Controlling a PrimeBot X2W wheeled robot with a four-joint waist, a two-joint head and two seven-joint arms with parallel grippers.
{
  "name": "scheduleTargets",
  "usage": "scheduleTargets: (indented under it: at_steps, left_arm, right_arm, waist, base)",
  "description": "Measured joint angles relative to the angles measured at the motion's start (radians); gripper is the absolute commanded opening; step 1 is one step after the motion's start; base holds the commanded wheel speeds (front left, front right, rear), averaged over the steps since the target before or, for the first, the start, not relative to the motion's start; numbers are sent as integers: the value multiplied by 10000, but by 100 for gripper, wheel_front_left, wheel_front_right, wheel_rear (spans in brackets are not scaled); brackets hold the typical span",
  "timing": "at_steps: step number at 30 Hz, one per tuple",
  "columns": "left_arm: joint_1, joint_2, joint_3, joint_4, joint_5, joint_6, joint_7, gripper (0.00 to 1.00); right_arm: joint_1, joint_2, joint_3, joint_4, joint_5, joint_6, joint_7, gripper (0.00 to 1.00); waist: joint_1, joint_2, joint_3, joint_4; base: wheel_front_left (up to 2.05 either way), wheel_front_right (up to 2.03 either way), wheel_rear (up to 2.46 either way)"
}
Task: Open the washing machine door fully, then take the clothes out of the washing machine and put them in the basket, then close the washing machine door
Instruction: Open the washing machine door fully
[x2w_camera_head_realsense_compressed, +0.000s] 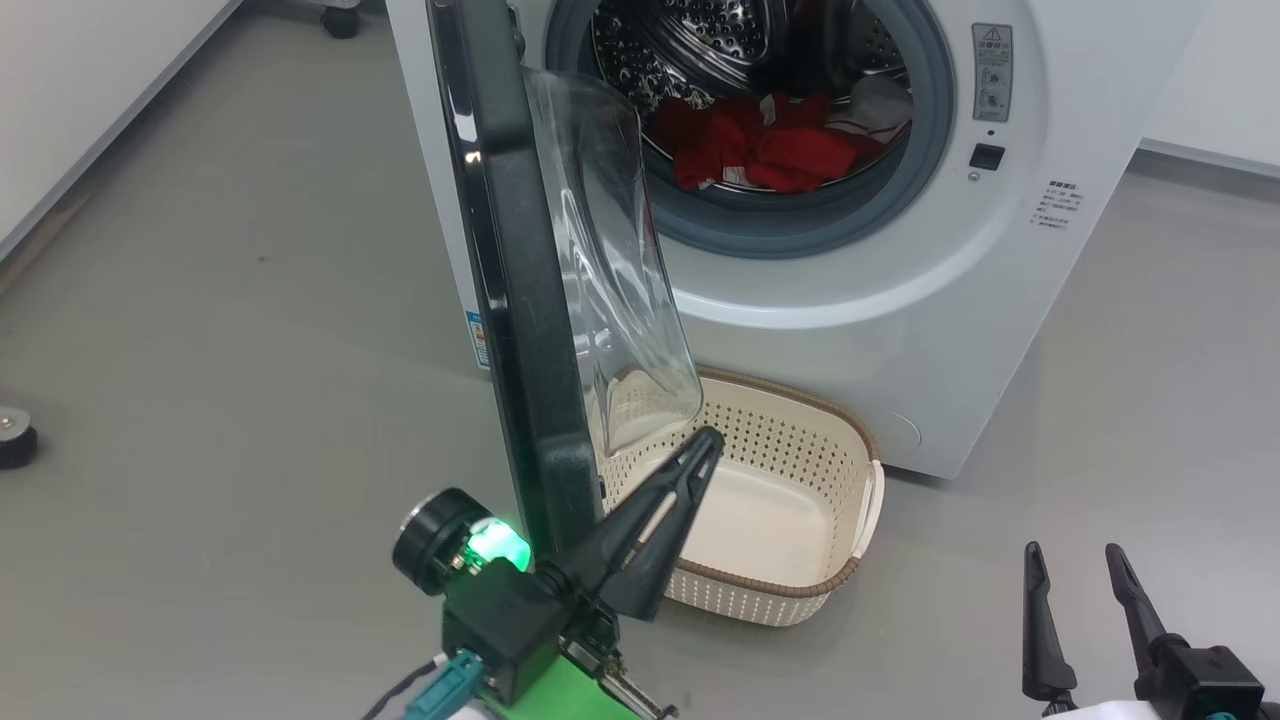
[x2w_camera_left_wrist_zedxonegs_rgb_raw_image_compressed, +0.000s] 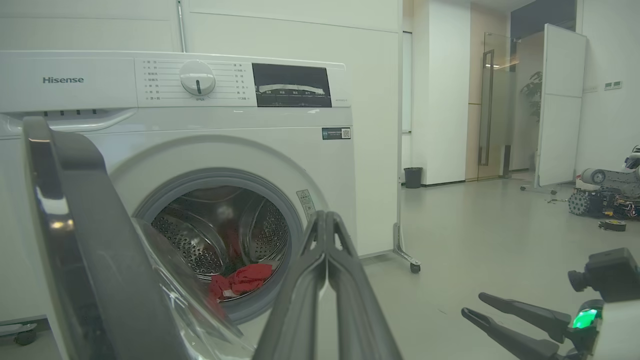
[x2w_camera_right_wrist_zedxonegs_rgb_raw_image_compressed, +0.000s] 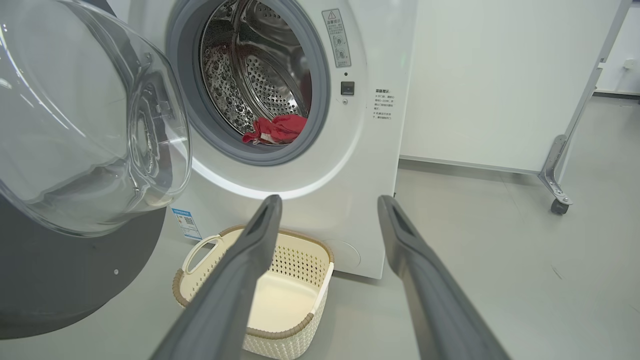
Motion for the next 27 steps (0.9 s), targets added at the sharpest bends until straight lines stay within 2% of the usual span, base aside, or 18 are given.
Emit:
scheduleTargets:
  at_steps: [6, 14, 27]
  left_arm:
    - [437, 21, -627, 529, -167, -71, 872, 0]
    - [671, 73, -485, 1377, -157, -52, 1304, 0]
    - [825, 88, 75, 2353, 63, 702, 1398, 0]
  right_arm:
    - [0, 25, -6, 36, 0, 42, 0, 100]
    - [-2, 44, -63, 71, -59, 86, 0, 100]
    - [-3, 119, -127, 127, -61, 165, 0, 100]
  waist:
    - [0, 0, 40, -50]
    - [0, 0, 55, -155]
    - [0, 0, -6, -276]
  base:
    - [0, 0, 0]
    - [0, 0, 0]
    - [0, 0, 0]
